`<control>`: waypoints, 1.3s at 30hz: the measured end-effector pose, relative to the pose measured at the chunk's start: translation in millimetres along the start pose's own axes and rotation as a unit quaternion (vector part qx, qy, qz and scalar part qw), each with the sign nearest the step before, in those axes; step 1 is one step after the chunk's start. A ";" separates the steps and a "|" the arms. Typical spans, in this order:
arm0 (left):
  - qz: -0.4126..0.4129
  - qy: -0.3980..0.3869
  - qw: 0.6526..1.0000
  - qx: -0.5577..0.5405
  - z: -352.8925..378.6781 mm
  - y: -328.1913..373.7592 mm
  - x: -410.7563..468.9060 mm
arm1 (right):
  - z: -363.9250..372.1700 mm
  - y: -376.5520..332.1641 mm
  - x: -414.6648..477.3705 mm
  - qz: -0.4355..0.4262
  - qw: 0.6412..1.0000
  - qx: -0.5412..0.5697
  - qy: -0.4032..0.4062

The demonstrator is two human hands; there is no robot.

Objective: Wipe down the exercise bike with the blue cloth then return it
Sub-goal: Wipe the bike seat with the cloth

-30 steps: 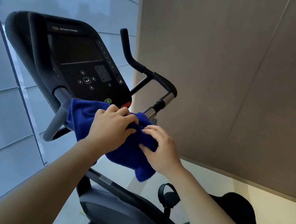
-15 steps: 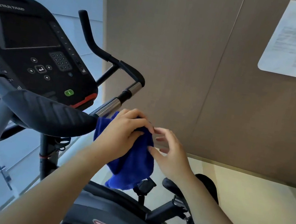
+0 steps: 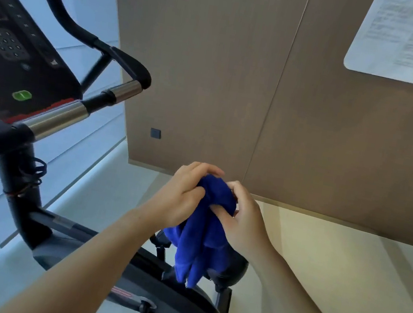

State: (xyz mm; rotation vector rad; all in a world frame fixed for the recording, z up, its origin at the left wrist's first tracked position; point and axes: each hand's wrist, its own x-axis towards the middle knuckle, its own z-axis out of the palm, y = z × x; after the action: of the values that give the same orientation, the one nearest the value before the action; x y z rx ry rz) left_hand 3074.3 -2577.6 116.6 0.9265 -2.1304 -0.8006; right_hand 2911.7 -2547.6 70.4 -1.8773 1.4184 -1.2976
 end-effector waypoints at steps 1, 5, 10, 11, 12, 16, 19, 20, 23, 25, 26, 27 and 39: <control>-0.006 -0.013 1.000 0.006 12.5 2.2 6.0 | -9.4 7.5 0.3 0.002 1.000 0.002 0.007; 0.002 0.013 0.999 0.041 49.5 3.1 27.8 | -48.4 30.5 9.7 -0.003 1.000 0.013 0.024; -0.059 0.045 0.993 0.094 70.2 -3.0 60.0 | -84.9 52.2 30.1 -0.022 1.000 0.003 0.007; -0.068 0.040 0.990 0.117 72.0 -5.6 66.1 | -87.6 57.0 34.2 -0.025 1.000 -0.003 0.000; -0.068 0.036 0.987 0.138 73.7 -8.6 71.2 | -88.8 61.8 38.1 -0.025 1.000 -0.007 -0.003; -0.071 0.038 0.975 0.205 73.7 -22.0 85.0 | -83.0 77.0 53.6 -0.018 1.000 -0.001 -0.008; -0.080 0.054 0.969 0.226 66.6 -38.1 92.1 | -72.1 87.8 66.5 -0.013 1.000 -0.019 -0.020; -0.079 0.059 0.969 0.225 63.8 -43.6 93.7 | -67.5 91.1 71.2 -0.008 0.999 -0.029 -0.028; -0.081 0.051 0.979 0.180 55.9 -58.7 98.1 | -52.2 98.6 86.7 0.008 0.996 -0.074 -0.044; -0.079 0.040 0.985 0.148 50.3 -68.9 100.2 | -42.7 101.5 96.2 0.018 0.995 -0.088 -0.047; -0.077 0.040 0.987 0.138 47.6 -74.7 101.2 | -38.2 102.9 100.9 0.021 0.994 -0.094 -0.049; -0.076 0.041 0.988 0.129 47.2 -78.5 101.1 | -36.4 103.9 103.2 0.019 0.993 -0.101 -0.052; -0.117 -0.099 0.970 0.188 86.6 -188.5 65.2 | 38.2 171.8 68.3 0.124 0.934 -0.242 -0.231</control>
State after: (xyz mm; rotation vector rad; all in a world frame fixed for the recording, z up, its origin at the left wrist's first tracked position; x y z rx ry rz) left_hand 3044.4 -2711.5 -52.1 1.3631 -2.4292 -0.6315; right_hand 2863.1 -2680.2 -54.9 -2.0304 1.7301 -0.3588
